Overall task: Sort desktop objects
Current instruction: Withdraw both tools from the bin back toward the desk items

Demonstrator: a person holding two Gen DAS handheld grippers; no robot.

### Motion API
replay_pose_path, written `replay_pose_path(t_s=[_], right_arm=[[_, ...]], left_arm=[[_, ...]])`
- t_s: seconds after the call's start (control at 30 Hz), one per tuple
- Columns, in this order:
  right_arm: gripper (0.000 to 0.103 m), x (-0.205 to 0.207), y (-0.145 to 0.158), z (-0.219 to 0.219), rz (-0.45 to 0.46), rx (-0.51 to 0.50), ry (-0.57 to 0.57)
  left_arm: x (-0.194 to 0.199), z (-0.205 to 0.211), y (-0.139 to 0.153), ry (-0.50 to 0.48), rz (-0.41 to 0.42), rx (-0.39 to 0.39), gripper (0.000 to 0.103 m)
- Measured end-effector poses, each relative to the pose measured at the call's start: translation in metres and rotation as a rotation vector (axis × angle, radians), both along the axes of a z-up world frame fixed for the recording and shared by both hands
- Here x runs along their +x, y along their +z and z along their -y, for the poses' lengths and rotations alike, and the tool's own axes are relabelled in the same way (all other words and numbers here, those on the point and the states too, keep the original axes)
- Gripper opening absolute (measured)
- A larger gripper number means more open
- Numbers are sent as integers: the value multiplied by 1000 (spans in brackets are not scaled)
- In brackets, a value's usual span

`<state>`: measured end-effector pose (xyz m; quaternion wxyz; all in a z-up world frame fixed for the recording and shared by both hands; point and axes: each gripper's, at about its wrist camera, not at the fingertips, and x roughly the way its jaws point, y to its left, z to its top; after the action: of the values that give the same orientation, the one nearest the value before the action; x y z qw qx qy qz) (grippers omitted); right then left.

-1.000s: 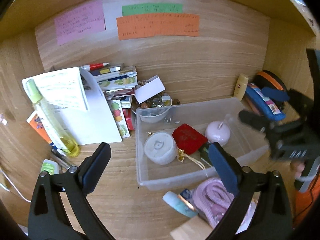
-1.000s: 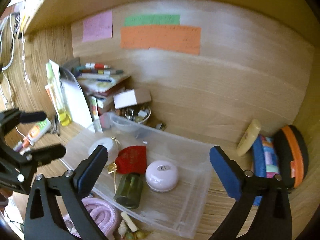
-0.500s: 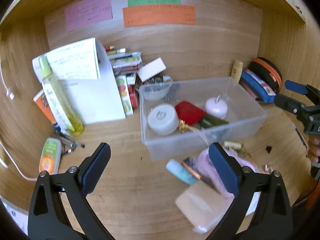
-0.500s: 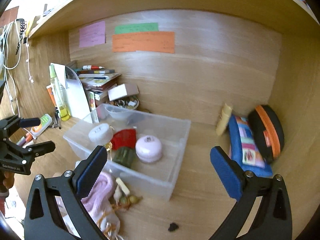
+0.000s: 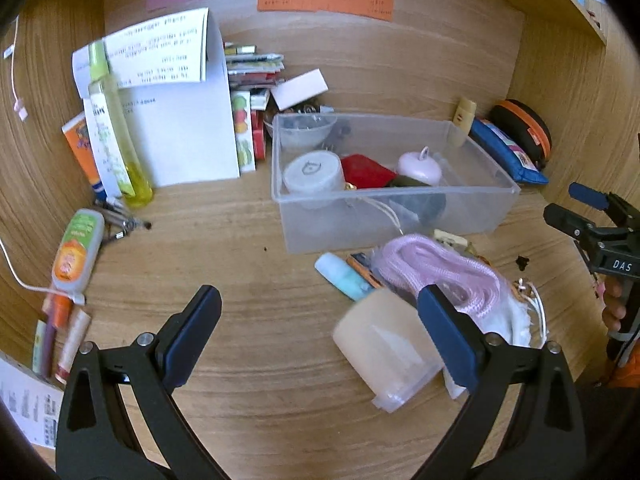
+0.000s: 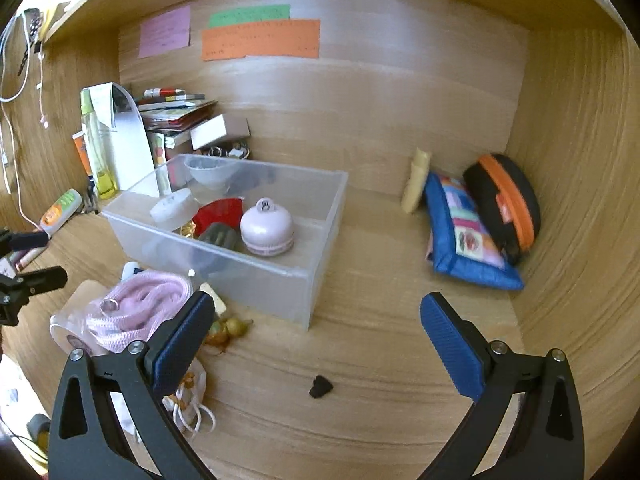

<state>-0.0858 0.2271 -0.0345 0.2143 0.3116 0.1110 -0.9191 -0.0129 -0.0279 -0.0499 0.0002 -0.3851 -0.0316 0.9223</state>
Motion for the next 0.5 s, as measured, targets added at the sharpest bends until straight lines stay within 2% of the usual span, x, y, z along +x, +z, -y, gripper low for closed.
replay_pose_path(t_s=[0.27, 0.37, 0.5], right_arm=[[103, -1, -20, -6, 68, 7, -24], [103, 0, -28, -10, 87, 24, -40], [103, -1, -36, -18, 121, 15, -48]], left_arm=[[18, -1, -6, 18, 10, 12, 100], [27, 1, -6, -4, 22, 50, 100], [33, -2, -11, -31, 26, 48, 102]])
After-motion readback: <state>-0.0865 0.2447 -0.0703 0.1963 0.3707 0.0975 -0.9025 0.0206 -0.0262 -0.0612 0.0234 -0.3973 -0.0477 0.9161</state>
